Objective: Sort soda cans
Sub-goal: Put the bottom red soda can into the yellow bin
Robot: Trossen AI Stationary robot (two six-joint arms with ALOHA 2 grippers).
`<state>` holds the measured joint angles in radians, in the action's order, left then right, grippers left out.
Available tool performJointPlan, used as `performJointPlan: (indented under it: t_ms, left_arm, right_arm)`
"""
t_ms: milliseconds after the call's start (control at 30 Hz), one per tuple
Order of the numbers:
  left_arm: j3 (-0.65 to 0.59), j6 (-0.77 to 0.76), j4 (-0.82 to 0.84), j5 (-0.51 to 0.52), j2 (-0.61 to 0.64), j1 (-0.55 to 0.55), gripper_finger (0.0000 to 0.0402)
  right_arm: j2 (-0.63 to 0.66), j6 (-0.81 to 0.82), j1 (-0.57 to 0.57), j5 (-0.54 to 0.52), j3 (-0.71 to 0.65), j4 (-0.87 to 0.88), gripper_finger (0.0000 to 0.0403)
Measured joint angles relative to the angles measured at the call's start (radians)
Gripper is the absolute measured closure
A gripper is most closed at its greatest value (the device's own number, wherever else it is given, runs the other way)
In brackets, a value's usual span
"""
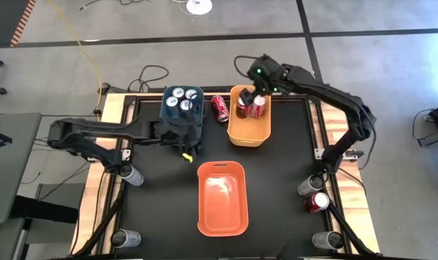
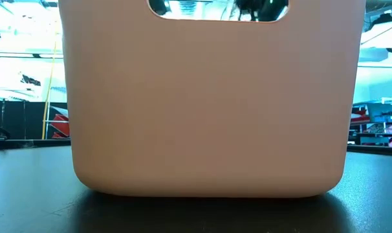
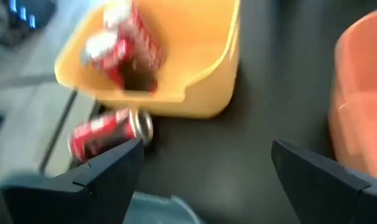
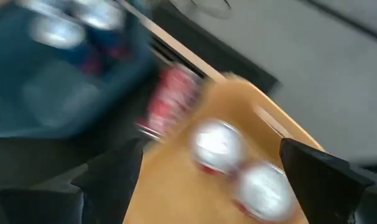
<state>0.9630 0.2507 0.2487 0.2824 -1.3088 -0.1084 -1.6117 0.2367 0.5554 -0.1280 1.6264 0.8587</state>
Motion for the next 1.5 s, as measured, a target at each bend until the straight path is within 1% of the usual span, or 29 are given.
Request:
performJointPlan:
  t_ms: [100,167,300,367,467,567,700,833,1067,1267,1333,1500]
  left_arm:
    - [0.0,-0.064,0.021,0.067,-0.073,-0.022,0.0052]
    - [0.0,-0.095,0.048,0.104,-0.103,-0.031,0.0052]
    - [0.0,-0.157,0.09,0.116,-0.119,-0.029,0.0052]
    - [0.0,-0.181,0.116,0.153,-0.101,-0.018,0.0054]
    - [0.0,-0.194,0.193,0.251,-0.047,0.013,0.0059]
    - [0.0,-0.195,0.258,0.331,0.019,0.044,0.0062]
    - [0.001,-0.199,0.268,0.347,0.099,0.066,0.0063]
    - [0.001,-0.189,0.278,0.346,0.131,0.07,0.0063]
    - [0.001,-0.185,0.301,0.346,0.13,0.066,0.0063]
    - [0.001,-0.225,0.33,0.346,0.134,0.066,0.0063]
    - [0.001,-0.232,0.341,0.346,0.133,0.066,0.0063]
    - [0.001,-0.248,0.337,0.346,0.133,0.066,0.0063]
  right_arm:
    - [0.009,0.005,-0.062,0.006,0.0,-0.077,0.0008]
    - [-0.013,0.023,-0.097,0.006,0.0,-0.114,0.0007]
    - [-0.098,0.033,-0.13,-0.001,0.0,-0.196,0.0012]
    - [-0.146,0.047,-0.129,-0.001,0.0,-0.234,0.0016]
    - [-0.217,0.054,-0.11,0.003,0.0,-0.293,0.0019]
    - [-0.279,0.069,-0.087,0.033,-0.001,-0.339,0.0019]
    - [-0.355,0.081,-0.062,0.122,0.027,-0.349,0.0019]
    - [-0.41,0.08,-0.057,0.131,0.064,-0.313,0.0019]
    - [-0.386,0.033,-0.088,0.131,0.067,-0.304,0.0019]
    - [-0.296,0.016,-0.126,0.123,0.067,-0.185,0.0019]
    - [-0.266,0.007,-0.158,0.082,0.067,-0.15,0.0019]
    - [-0.18,-0.001,-0.247,-0.061,0.067,-0.074,0.0019]
